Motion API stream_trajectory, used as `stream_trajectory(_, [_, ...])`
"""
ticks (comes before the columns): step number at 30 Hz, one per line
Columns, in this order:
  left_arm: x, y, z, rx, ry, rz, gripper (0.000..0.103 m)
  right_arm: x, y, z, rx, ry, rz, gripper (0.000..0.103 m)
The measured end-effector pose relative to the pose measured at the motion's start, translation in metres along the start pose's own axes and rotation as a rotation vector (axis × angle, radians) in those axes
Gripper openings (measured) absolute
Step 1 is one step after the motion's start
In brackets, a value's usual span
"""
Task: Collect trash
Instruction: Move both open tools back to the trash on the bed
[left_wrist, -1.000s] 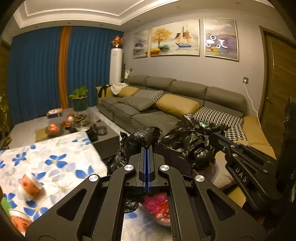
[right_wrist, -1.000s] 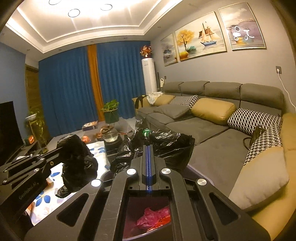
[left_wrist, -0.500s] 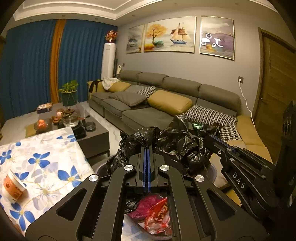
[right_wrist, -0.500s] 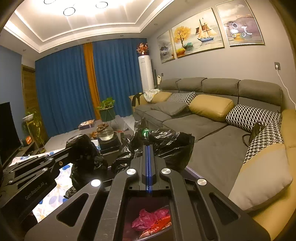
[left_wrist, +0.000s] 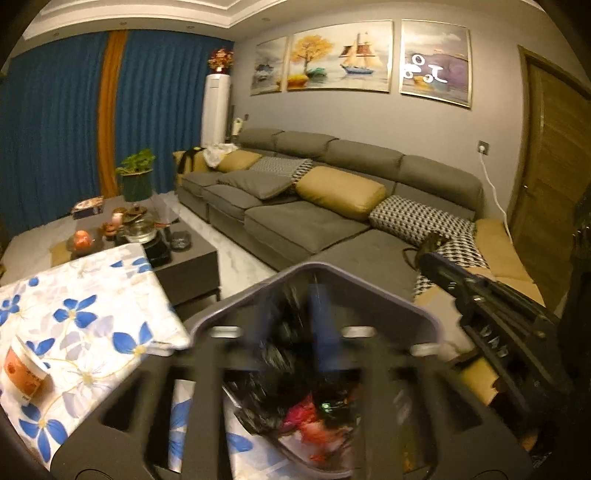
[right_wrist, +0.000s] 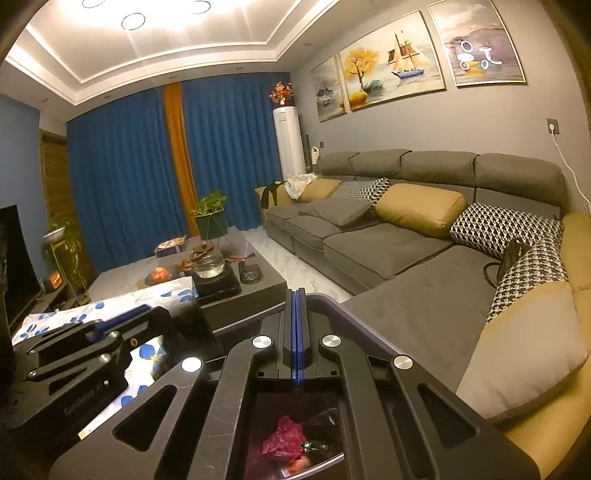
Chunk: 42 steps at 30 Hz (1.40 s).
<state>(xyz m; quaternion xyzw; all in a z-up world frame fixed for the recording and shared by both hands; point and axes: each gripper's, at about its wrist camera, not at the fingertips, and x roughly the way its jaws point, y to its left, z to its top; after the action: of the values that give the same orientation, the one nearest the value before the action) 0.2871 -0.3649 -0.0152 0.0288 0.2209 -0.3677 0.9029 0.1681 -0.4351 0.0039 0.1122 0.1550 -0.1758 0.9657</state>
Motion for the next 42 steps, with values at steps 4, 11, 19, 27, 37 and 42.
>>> stream_trajectory(4, [-0.015, 0.012, -0.001, -0.038, -0.051, 0.034, 0.081, -0.007, -0.004, 0.0, 0.016, -0.011, -0.024, 0.032])
stream_trajectory(11, [-0.055, 0.03, -0.009, -0.056, -0.081, 0.16, 0.089, -0.031, 0.005, -0.009, -0.003, -0.03, -0.045, 0.061])
stream_trajectory(19, [-0.133, 0.05, -0.039, -0.072, -0.121, 0.376, 0.093, -0.079, 0.035, -0.023, -0.055, -0.079, -0.035, 0.089])
stream_trajectory(27, [-0.214, 0.094, -0.079, -0.144, -0.126, 0.569, 0.093, -0.113, 0.081, -0.045, -0.105, -0.082, 0.024, 0.095])
stream_trajectory(37, [-0.318, 0.153, -0.135, -0.244, -0.125, 0.756, 0.093, -0.139, 0.156, -0.083, -0.126, -0.021, 0.176, 0.095])
stream_trajectory(42, [-0.365, 0.179, -0.162, -0.3, -0.127, 0.833, 0.093, -0.15, 0.199, -0.103, -0.164, 0.005, 0.249, 0.095])
